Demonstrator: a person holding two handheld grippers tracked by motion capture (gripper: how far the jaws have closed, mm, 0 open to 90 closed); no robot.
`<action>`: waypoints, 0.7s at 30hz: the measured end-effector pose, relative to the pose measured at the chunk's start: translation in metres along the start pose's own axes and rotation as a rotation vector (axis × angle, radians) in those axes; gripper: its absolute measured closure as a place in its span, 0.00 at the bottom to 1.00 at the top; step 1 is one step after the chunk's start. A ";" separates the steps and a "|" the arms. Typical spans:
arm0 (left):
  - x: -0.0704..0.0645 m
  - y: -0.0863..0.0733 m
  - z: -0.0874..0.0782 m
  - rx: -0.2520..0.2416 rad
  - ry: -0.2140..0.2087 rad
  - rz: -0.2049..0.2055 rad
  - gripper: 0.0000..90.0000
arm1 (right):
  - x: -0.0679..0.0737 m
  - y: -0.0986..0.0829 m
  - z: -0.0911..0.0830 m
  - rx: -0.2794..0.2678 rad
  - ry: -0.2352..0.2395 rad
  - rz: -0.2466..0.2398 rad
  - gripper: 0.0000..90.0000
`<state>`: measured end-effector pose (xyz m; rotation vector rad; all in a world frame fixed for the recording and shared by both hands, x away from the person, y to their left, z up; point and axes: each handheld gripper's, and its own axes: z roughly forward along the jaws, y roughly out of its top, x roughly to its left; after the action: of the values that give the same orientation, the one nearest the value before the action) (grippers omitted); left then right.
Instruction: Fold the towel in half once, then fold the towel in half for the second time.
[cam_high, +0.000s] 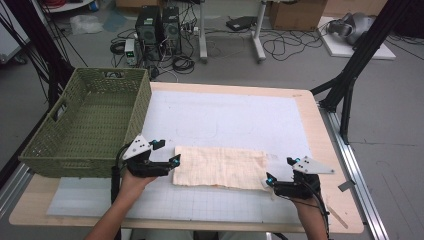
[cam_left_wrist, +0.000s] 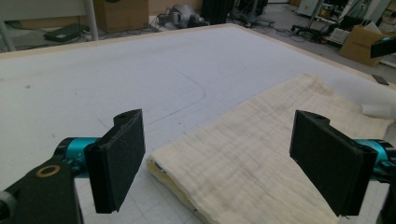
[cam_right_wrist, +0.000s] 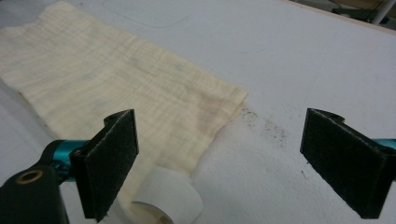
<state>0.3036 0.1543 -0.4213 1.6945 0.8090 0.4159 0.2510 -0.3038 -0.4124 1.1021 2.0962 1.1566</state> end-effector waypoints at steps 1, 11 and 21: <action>0.001 0.000 -0.001 0.002 0.005 0.000 0.21 | 0.001 0.001 0.000 0.004 0.004 0.001 0.12; -0.001 -0.002 0.001 0.022 0.016 0.014 0.21 | 0.001 0.000 0.001 0.007 -0.020 -0.022 0.12; 0.001 -0.002 0.002 0.026 0.011 -0.001 0.22 | -0.003 0.000 -0.002 -0.014 -0.027 0.004 0.12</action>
<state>0.3049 0.1533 -0.4241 1.7171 0.8266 0.4152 0.2511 -0.3067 -0.4118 1.1099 2.0631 1.1501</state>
